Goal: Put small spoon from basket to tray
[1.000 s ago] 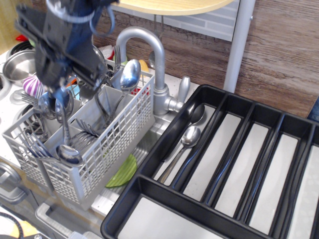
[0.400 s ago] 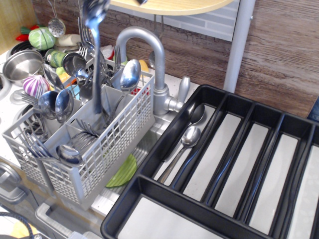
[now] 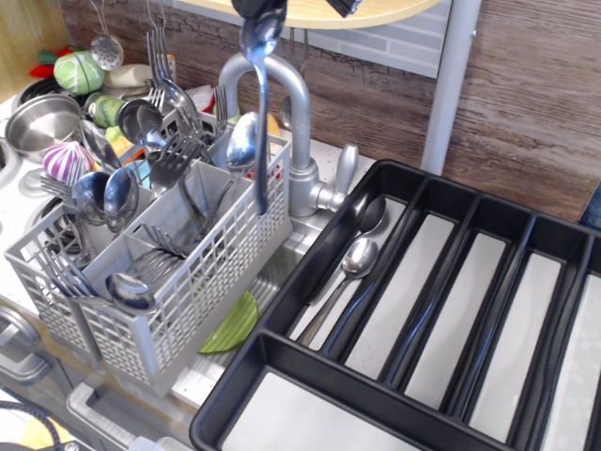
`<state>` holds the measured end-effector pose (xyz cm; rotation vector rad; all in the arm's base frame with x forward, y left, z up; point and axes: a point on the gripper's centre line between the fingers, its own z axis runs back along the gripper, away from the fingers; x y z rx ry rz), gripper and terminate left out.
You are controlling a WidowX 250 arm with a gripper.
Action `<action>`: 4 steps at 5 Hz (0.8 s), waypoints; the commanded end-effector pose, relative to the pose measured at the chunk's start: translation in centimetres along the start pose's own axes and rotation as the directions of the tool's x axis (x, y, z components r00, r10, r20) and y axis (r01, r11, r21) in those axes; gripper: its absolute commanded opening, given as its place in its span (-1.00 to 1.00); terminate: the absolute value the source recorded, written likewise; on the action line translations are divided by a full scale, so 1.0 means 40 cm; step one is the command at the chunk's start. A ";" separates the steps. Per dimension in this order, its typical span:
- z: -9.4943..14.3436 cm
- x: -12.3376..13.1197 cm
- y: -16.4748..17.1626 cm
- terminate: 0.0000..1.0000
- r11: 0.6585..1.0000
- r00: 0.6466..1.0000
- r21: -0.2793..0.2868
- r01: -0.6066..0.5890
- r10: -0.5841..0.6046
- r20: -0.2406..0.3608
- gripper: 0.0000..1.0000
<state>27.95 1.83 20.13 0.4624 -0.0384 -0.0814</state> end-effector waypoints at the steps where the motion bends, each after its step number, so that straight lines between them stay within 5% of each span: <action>1: -0.104 0.010 -0.050 -1.00 0.990 0.996 -0.110 -0.084 0.088 0.029 -1.00; 2: -0.149 0.011 -0.084 -1.00 0.984 0.994 -0.150 -0.099 0.105 0.029 -1.00; 4: -0.246 0.033 -0.122 -1.00 0.987 0.995 -0.126 -0.102 0.104 0.008 -1.00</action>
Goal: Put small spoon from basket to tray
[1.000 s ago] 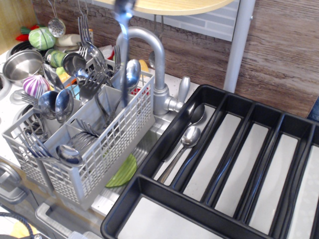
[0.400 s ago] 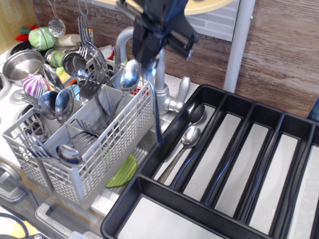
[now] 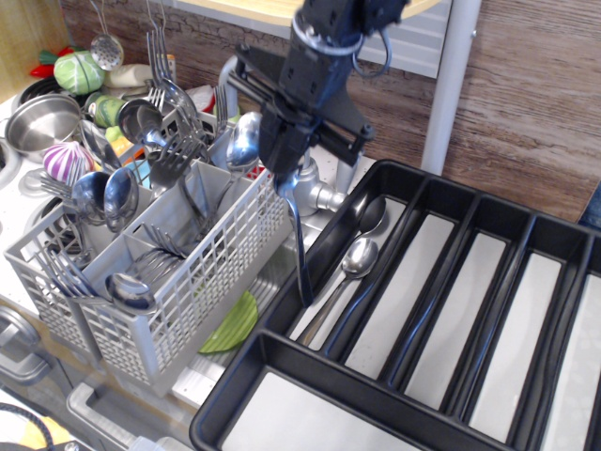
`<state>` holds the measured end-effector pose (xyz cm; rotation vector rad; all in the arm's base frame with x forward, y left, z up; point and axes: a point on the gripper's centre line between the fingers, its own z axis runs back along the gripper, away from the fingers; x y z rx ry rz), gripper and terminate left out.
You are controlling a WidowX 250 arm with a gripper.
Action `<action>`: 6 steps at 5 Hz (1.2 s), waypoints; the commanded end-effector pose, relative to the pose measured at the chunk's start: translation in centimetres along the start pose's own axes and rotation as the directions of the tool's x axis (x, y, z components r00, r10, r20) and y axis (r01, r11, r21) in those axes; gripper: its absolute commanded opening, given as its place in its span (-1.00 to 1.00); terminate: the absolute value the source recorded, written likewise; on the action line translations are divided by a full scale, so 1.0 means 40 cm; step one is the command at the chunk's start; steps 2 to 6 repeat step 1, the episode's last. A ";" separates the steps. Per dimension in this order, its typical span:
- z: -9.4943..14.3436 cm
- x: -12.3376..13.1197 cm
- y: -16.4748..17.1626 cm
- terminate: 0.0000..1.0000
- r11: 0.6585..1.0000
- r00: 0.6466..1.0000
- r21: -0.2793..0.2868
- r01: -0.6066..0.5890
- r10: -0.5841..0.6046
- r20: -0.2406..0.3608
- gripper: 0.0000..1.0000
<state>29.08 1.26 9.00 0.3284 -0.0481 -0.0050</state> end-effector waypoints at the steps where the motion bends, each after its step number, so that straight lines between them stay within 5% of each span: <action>1: -0.042 0.016 0.003 1.00 1.000 1.000 0.007 -0.012 0.012 0.008 -1.00; 6: -0.042 0.016 0.003 1.00 1.000 1.000 0.007 -0.012 0.012 0.008 -1.00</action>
